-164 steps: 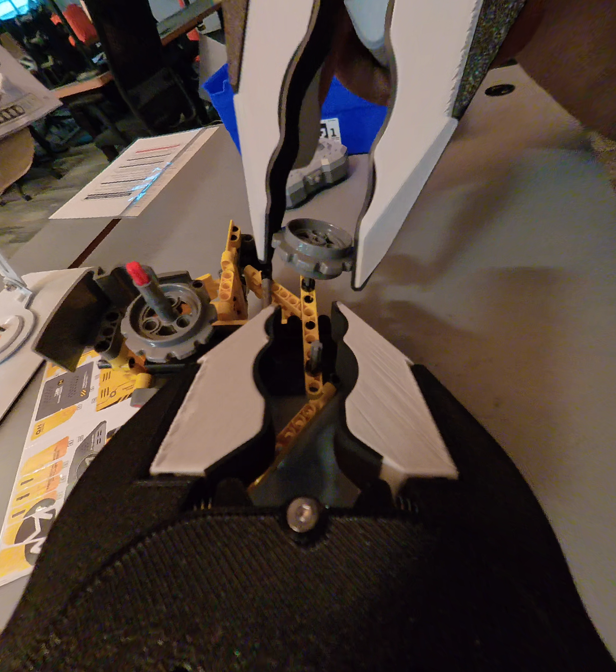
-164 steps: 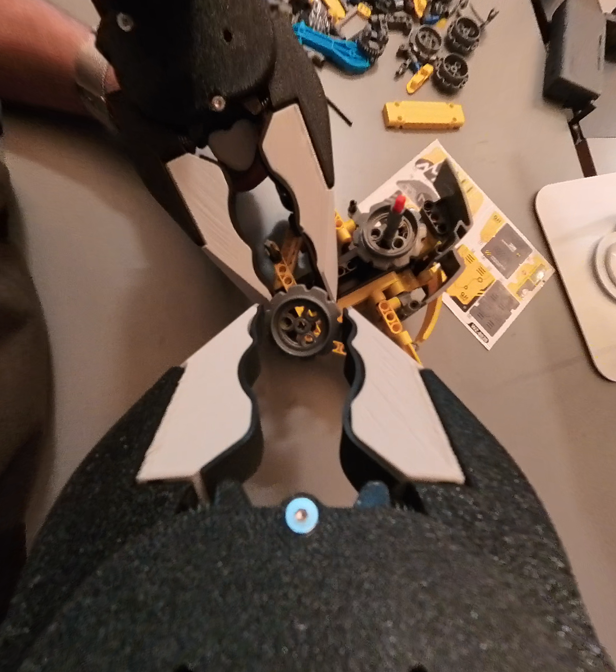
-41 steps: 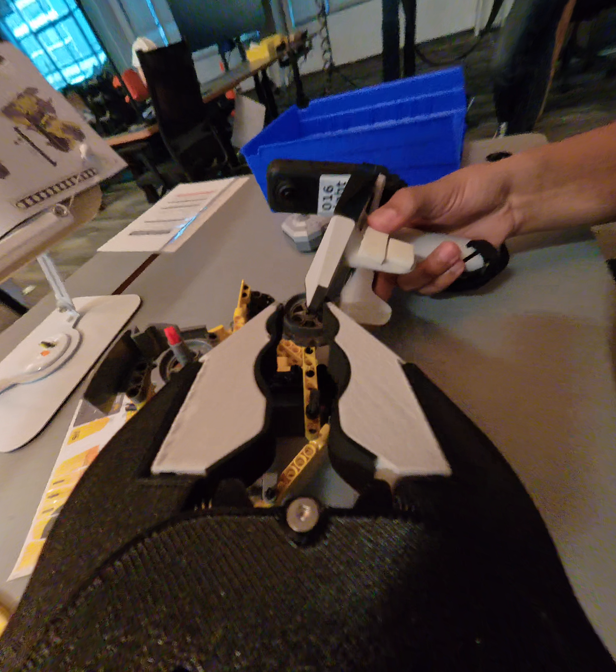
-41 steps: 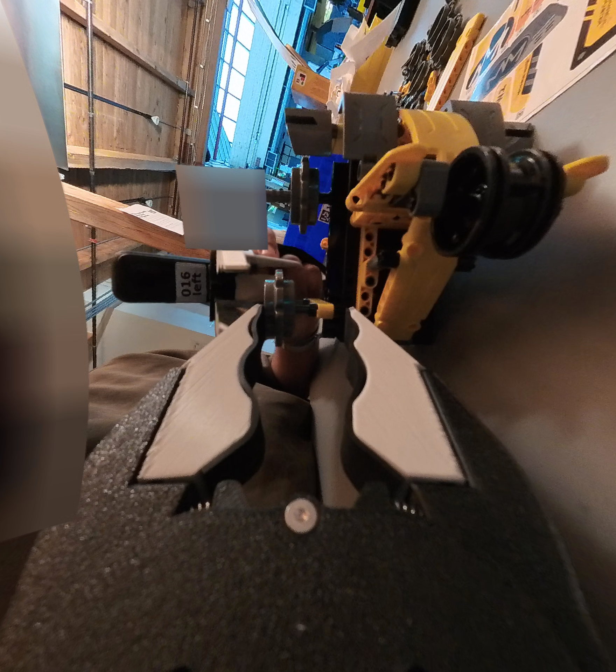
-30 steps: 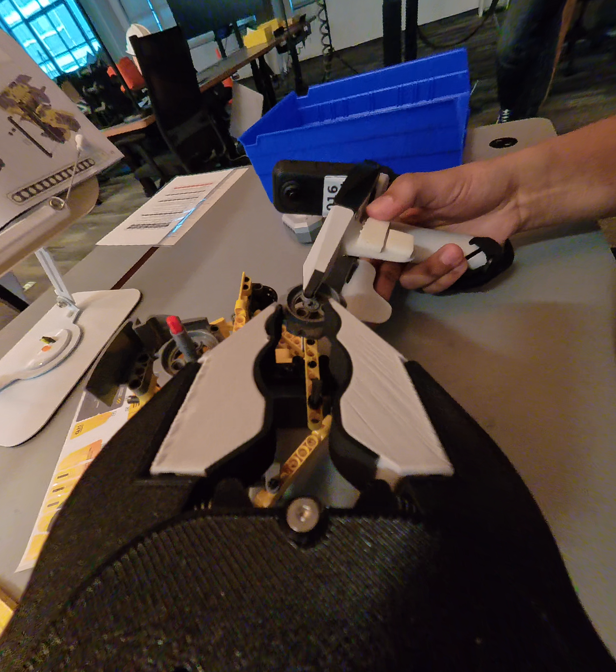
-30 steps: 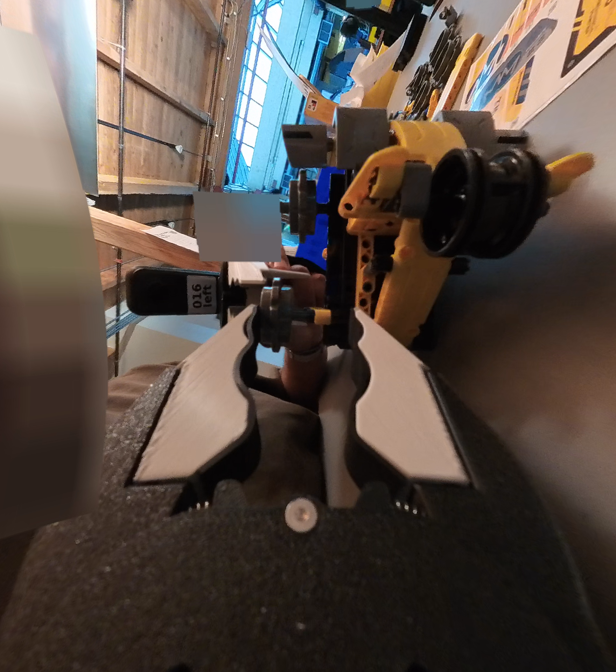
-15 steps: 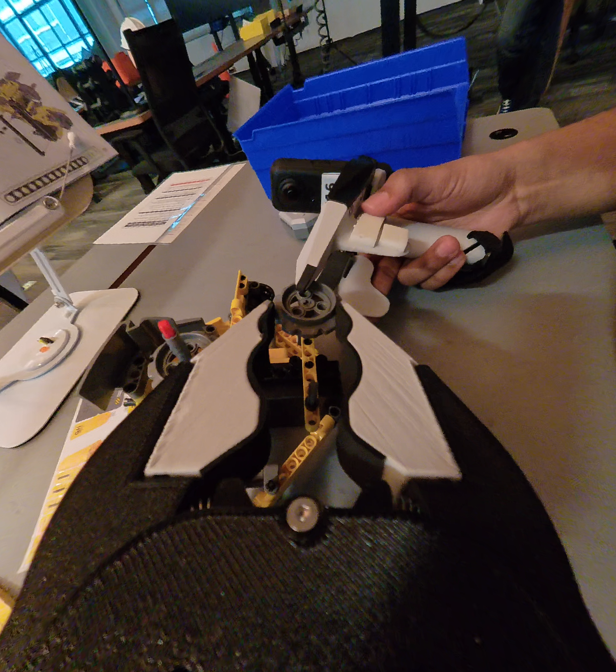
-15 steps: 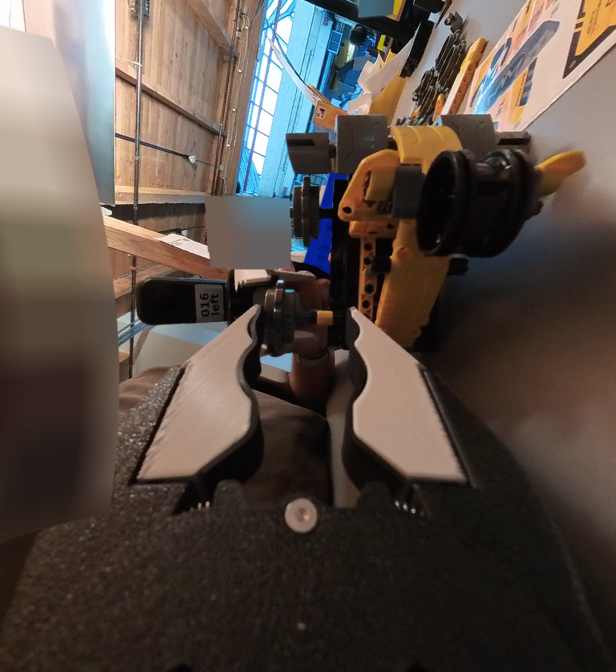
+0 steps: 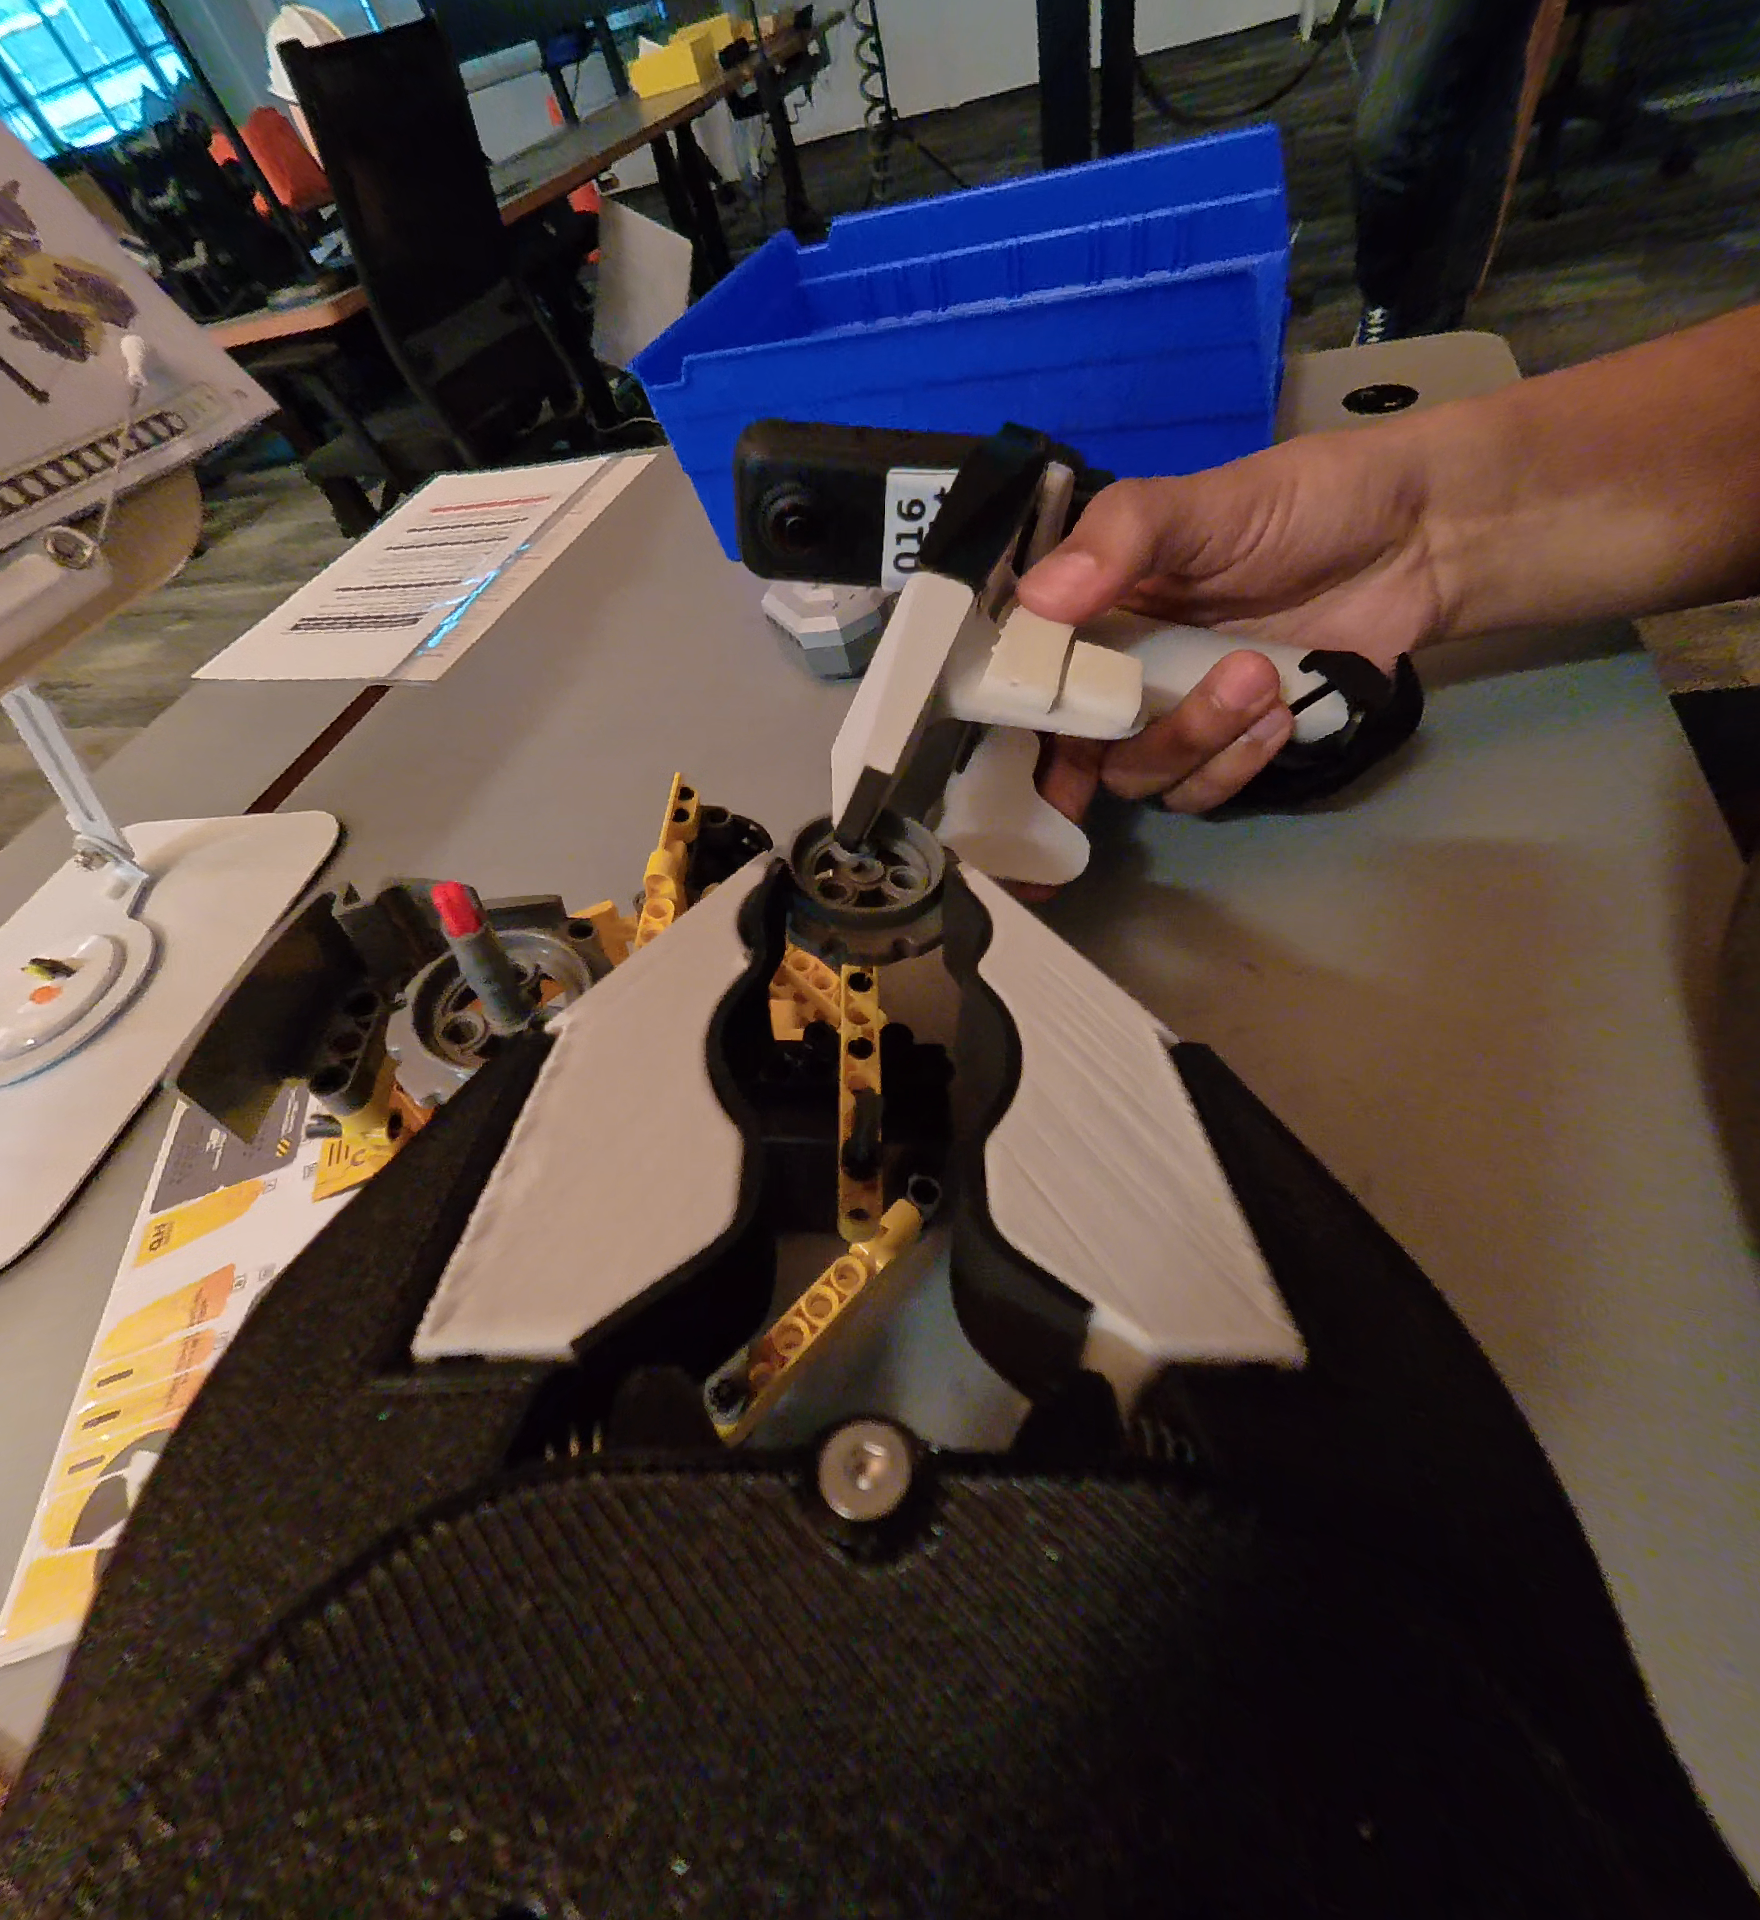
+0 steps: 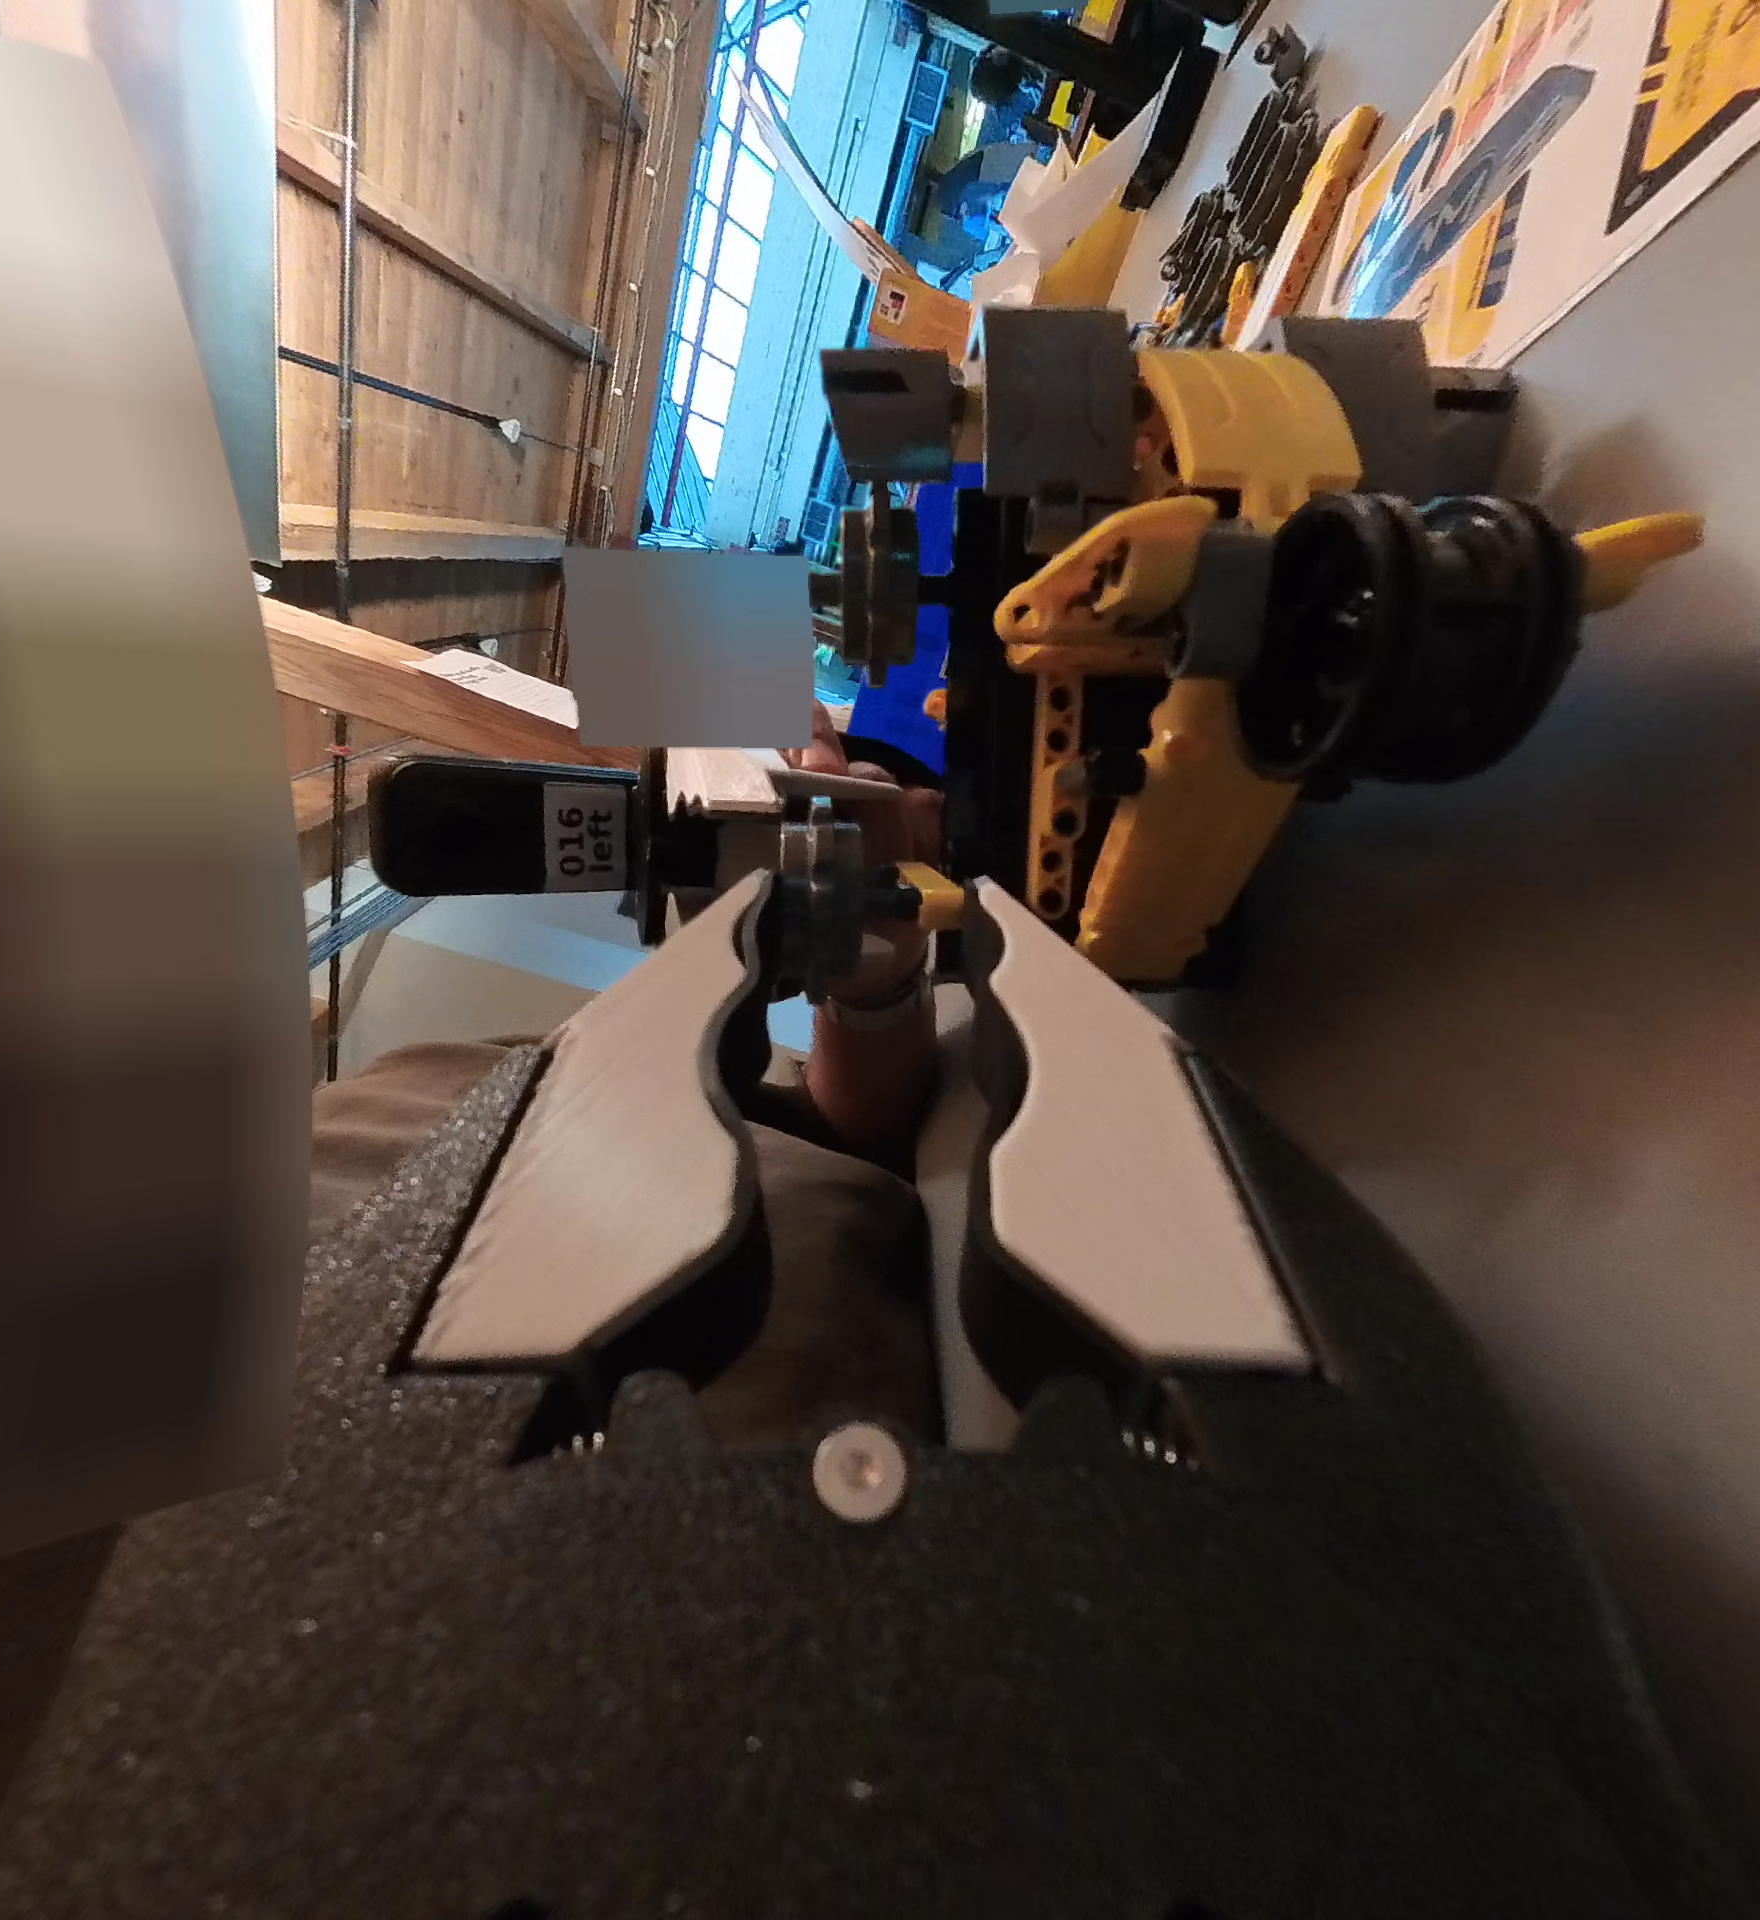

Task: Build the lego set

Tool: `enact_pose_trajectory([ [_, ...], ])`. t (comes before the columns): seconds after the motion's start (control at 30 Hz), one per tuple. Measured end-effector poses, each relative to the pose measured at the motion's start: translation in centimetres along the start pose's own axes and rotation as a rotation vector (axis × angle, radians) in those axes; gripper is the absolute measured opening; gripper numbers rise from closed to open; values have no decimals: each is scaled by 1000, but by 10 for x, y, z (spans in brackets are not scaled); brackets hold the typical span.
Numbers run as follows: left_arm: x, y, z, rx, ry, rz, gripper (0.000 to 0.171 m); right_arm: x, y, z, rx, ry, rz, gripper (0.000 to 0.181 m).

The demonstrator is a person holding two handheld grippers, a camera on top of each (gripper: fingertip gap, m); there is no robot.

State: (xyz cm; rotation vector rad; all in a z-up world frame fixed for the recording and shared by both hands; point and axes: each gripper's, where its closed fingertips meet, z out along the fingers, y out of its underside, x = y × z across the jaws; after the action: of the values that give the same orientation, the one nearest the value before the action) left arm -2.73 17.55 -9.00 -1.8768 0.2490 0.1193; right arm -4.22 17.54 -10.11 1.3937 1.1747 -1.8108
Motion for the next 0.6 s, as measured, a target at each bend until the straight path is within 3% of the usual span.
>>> enact_pose_trajectory([
  [0.37,-1,2,-3,0,7,4,29,-1,0,1,47,-42,19,35],
  [0.47,-2,2,-6,11,20,-15,28,-4,-5,-5,91,-107,78,51],
  [0.6,-2,2,-7,17,30,-10,29,1,1,-5,79,-66,48,47],
])
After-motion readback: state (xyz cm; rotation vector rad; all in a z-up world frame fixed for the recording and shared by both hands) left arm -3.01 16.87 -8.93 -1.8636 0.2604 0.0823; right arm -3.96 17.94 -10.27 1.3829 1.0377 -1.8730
